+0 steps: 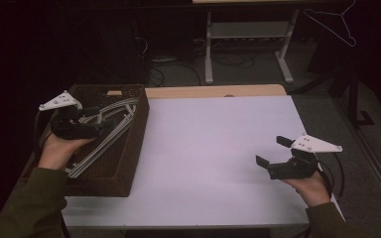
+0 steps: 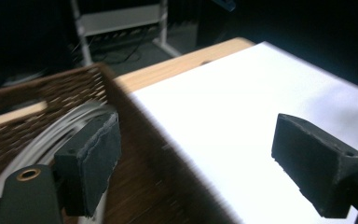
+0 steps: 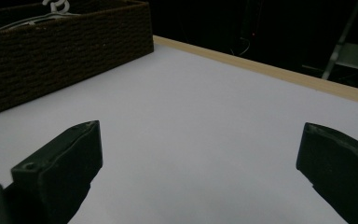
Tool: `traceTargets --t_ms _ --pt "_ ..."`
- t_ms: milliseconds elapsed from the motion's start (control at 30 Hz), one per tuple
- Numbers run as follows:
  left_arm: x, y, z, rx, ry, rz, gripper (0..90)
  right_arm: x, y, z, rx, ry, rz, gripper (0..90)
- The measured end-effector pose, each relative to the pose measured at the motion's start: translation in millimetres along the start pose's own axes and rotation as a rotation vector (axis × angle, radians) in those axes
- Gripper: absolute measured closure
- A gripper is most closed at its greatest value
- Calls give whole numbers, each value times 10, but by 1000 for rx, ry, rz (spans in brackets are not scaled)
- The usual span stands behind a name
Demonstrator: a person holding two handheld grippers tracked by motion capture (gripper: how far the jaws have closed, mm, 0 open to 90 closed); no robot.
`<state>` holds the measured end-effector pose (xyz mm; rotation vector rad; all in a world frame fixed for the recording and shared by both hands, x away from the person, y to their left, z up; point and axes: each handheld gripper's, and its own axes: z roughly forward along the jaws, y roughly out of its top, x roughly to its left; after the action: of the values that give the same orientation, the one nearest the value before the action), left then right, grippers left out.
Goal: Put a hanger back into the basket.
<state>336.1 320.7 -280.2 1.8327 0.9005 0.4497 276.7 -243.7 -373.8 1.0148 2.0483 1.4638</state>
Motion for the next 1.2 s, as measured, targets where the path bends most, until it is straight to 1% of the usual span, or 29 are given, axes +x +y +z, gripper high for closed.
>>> traceTargets --t_ms 67,100,167,267,300,333,467,533,667,833,867,900,933,967,1033,1067,1133,1200 --pt "-110 1 55 -11 -25 15 150 4 40 10 -9 3 -5 0" --pt "-162 -1 81 -21 -39 17 148 9 82 17 -19 6 -4 0" --pt "-254 -10 129 -34 -61 27 147 9 104 21 -25 7 -8 0" --pt "-379 -32 191 -60 -95 29 144 13 166 32 -37 12 -1 0" --pt "-419 -43 210 -72 -99 32 143 13 185 37 -39 14 -1 0" --pt "-455 -57 230 -82 -106 36 143 11 205 41 -42 16 -3 0" --pt "-562 -113 330 -109 -147 29 137 10 289 54 -61 18 -1 0" --pt "-613 -142 373 -119 -151 40 132 13 330 60 -65 22 1 0" --pt "-672 -194 435 -142 -174 49 125 12 413 65 -86 27 -5 0" --pt "-689 -259 473 -186 -195 45 99 14 493 75 -102 41 -1 0" --pt "-688 -269 484 -189 -195 47 90 15 507 79 -106 43 -4 0" --pt "-689 -277 491 -184 -194 47 54 17 522 83 -110 46 -6 0" --pt "-688 -284 498 -186 -189 49 54 20 537 87 -111 49 -8 0" --pt "-686 -292 502 -189 -187 48 33 26 550 89 -113 54 -10 0" --pt "-690 -306 511 -196 -190 40 15 33 568 91 -122 55 -14 0" --pt "-686 -315 513 -190 -188 47 1 36 570 91 -122 58 -14 0" --pt "-689 -336 519 -205 -191 43 0 39 565 91 -124 61 -19 0" --pt "-685 -352 523 -209 -199 39 0 44 557 82 -125 61 -16 0"
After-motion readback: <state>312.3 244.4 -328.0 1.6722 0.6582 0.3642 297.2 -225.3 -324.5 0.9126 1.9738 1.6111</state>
